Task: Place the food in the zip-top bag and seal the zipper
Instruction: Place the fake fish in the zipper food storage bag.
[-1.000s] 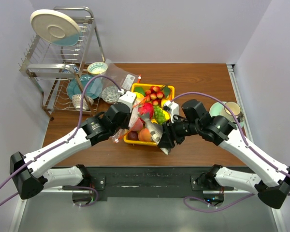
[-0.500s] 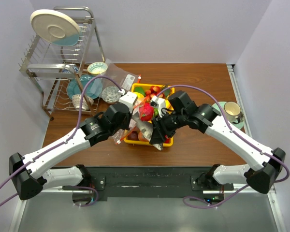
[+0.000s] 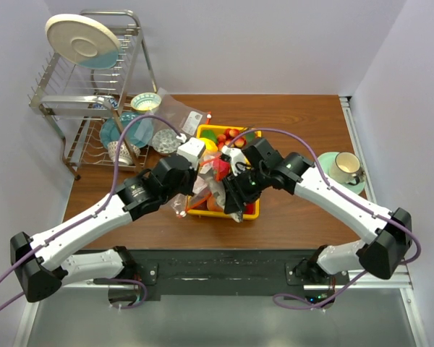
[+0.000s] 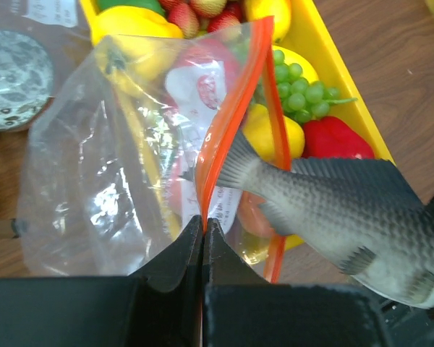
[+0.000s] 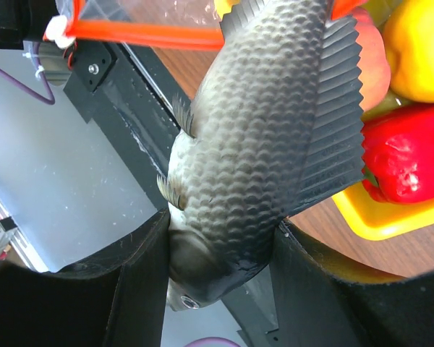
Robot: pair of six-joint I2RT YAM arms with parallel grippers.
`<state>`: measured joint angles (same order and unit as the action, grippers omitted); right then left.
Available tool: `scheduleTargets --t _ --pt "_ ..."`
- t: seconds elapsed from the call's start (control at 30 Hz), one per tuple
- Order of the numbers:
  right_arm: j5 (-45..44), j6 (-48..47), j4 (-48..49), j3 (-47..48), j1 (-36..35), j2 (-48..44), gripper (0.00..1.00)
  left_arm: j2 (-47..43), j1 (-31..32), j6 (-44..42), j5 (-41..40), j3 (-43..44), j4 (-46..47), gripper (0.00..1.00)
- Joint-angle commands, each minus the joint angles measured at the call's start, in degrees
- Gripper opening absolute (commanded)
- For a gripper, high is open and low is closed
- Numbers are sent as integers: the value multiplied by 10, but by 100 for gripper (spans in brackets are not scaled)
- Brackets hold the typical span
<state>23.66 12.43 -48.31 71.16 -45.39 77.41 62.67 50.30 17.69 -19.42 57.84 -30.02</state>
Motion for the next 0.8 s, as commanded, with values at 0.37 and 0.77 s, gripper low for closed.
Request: scheduleTargets --t 0.37,0.77 --pt "40 4 41 137 -21 118 33 3 0 2 119 14 46 0" --pt "-17 19 121 99 -21 85 36 -3 -1 22 119 65 -21 0"
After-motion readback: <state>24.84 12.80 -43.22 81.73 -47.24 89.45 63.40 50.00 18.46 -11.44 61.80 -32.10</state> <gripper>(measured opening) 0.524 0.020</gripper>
